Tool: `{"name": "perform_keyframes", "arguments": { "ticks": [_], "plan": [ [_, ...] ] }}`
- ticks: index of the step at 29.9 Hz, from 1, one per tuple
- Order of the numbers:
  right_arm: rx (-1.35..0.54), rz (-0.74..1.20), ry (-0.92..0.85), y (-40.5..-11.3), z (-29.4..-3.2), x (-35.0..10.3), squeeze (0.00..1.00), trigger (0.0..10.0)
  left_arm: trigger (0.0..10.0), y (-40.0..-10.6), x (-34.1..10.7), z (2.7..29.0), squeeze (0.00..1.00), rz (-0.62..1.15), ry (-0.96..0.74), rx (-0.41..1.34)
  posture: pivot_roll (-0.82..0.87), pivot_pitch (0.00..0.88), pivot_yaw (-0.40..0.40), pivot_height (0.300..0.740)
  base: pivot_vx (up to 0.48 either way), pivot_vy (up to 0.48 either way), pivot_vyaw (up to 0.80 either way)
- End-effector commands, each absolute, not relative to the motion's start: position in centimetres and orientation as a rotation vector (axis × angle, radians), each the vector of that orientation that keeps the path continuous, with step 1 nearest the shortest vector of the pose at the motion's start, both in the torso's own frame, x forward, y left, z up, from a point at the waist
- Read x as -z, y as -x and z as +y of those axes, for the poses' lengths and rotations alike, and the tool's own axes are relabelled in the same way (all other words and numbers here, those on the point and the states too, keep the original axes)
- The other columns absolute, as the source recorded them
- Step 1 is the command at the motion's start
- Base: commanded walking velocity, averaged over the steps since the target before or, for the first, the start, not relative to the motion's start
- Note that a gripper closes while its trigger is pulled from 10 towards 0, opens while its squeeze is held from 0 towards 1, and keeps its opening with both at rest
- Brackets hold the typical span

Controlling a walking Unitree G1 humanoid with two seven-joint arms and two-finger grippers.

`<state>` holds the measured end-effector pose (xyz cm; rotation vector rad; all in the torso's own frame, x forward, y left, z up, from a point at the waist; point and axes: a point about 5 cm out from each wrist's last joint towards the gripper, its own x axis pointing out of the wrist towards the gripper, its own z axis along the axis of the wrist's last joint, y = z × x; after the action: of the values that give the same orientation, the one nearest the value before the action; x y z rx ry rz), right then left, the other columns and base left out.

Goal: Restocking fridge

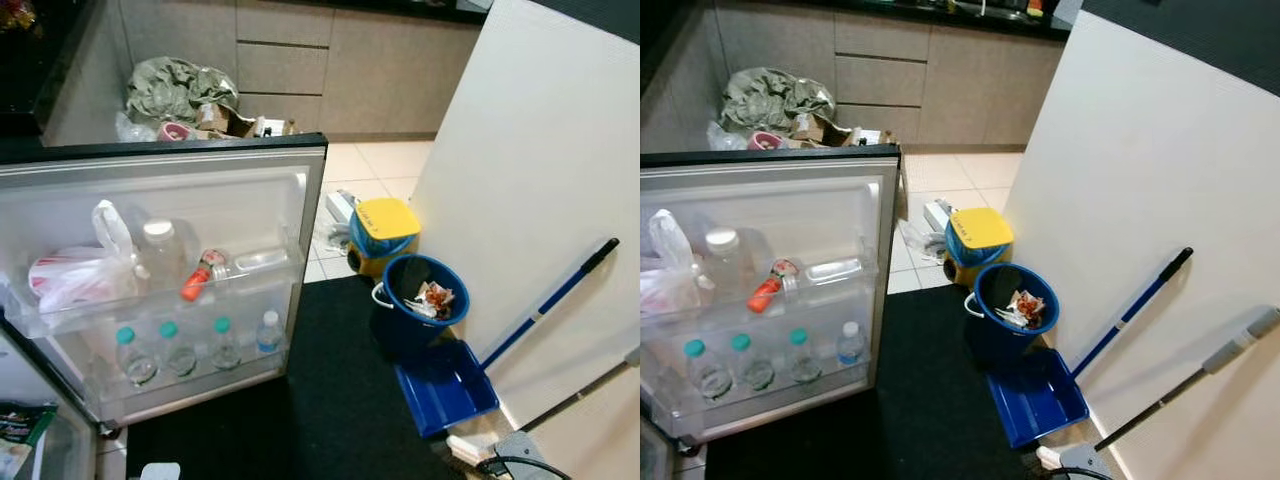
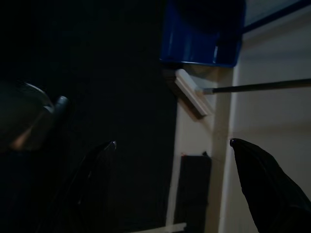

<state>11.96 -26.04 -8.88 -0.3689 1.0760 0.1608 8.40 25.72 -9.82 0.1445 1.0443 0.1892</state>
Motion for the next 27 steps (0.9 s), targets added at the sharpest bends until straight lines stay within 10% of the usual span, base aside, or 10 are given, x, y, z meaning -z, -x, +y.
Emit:
{"name": "perform_keyframes", "arguments": {
  "ticks": [1, 27],
  "plan": [
    [-0.165, 1.079, 0.358, -11.5, -25.7, 9.1, 0.00, 10.0, 10.0, -9.2, 9.6, 25.8, 0.00, 1.018, -0.152, -0.173, 0.00, 0.000, -0.116, 0.740, 0.000, 0.000, 0.00],
    [-0.152, 1.108, 0.331, -10.3, -24.1, 9.9, 0.00, 10.0, 10.0, -15.0, 6.5, 28.6, 0.00, 0.857, -0.233, -0.138, 0.04, 0.000, -0.056, 0.740, 0.000, 0.000, 0.00]
  ]
}}
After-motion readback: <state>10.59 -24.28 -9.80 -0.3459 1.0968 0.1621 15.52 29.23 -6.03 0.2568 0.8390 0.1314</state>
